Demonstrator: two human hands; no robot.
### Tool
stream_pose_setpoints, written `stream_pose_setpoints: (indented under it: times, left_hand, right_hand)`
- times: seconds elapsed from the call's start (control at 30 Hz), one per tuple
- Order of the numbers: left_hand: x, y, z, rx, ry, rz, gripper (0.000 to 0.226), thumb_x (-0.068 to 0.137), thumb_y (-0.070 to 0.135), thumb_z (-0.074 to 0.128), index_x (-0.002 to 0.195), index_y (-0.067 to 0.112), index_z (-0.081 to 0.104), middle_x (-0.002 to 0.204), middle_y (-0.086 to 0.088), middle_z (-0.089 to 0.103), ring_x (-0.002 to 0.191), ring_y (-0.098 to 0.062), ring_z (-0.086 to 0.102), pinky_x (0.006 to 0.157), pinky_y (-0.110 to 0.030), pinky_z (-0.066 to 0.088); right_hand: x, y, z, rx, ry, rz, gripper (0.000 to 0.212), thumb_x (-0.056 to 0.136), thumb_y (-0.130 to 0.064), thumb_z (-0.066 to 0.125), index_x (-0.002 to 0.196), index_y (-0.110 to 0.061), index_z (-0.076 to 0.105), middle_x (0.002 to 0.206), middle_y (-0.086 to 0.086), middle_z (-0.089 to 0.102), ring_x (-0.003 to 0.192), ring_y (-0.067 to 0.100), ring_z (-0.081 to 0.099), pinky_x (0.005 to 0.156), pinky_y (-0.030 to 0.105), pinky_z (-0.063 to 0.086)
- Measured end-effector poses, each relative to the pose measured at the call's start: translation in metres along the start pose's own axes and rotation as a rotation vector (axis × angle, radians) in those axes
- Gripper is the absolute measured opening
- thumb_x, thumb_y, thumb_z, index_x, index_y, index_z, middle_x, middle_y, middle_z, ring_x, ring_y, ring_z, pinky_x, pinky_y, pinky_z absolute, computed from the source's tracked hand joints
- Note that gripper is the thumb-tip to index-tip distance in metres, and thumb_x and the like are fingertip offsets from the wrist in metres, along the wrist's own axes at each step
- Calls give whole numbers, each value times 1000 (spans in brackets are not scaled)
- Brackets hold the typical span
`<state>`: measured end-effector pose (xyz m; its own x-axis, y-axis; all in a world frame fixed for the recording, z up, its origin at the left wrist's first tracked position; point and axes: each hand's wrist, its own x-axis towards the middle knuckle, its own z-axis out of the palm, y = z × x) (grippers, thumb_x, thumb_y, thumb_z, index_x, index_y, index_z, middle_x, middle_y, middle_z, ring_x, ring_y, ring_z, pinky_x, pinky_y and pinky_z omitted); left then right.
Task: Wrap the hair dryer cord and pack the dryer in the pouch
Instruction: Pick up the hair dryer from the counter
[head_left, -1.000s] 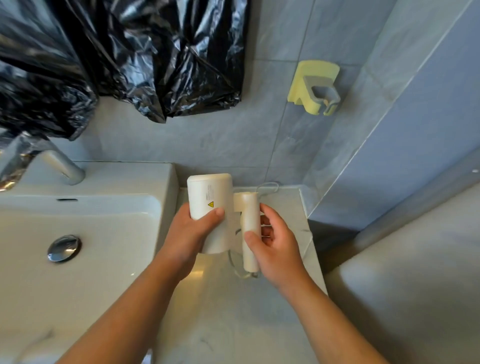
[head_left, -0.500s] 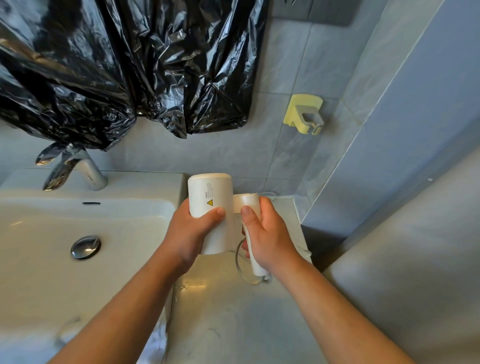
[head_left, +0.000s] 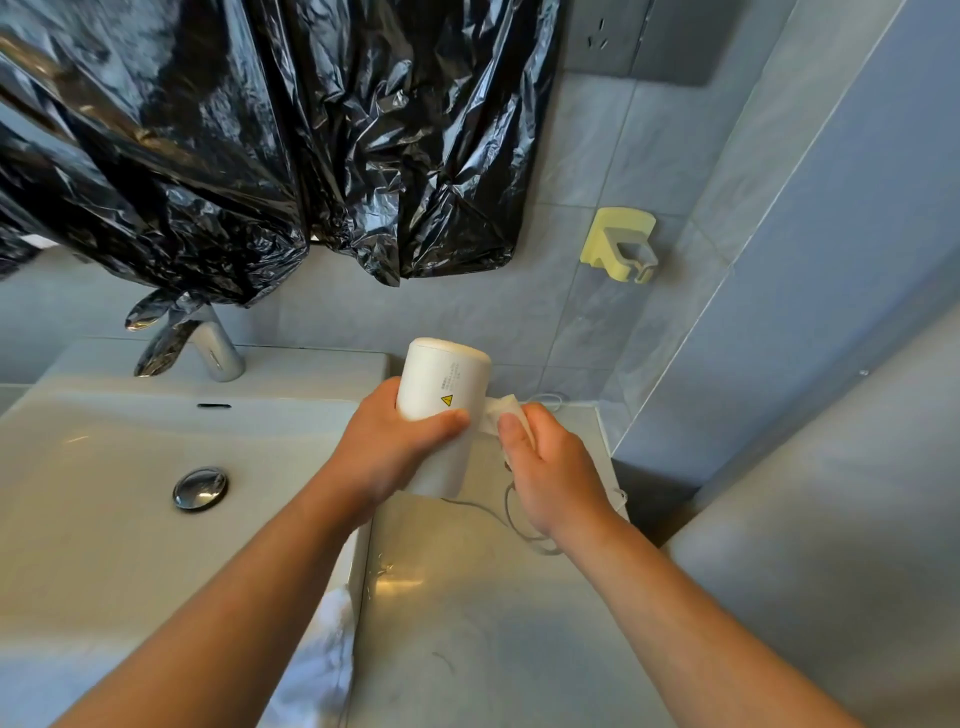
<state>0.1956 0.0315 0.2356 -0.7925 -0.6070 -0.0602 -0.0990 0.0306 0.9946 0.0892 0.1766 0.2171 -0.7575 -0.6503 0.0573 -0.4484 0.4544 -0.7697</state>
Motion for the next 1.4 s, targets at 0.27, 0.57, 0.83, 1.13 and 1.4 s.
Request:
stream_pose_setpoints:
  times: [0.27,0.57,0.83,1.13,1.4]
  left_hand:
    - [7,1,-3,15,-152,-5,59,48,46,76,100,21,63,90,-6,71,78,-19,68,66,-38,57]
    - [32,14,-22,123,-396,-45,61,50,38,77,107,18,63,95,-7,72,81,-17,70,65,-30,55]
    - [31,6,-24,97,-294,-18,67,48,41,78,109,18,62,98,-9,71,83,-20,69,67,-33,56]
    - [16,-18,-28,-244,-147,-131,87,39,44,88,114,9,60,93,-14,69,78,-24,68,59,-37,55]
    - [-3,-22,-22,629,150,309,107,60,45,83,150,20,30,146,-7,46,133,-29,45,107,-50,40]
  right_hand:
    - [5,-3,-17,-282,-139,-49,42,91,-62,30,88,-22,45,93,7,66,85,33,60,70,43,49]
    - [14,-9,-28,-571,-317,-239,36,94,-61,26,88,-27,35,99,8,66,87,33,60,66,43,47]
    - [27,-5,-28,-538,-303,-249,42,92,-62,32,93,-22,45,96,5,65,85,30,60,67,42,48]
    - [15,28,-51,476,38,145,32,63,-12,85,89,-18,68,79,4,68,66,13,65,59,28,53]
    - [15,5,-55,366,34,123,36,57,-15,88,86,-21,68,75,-1,67,64,11,64,58,32,54]
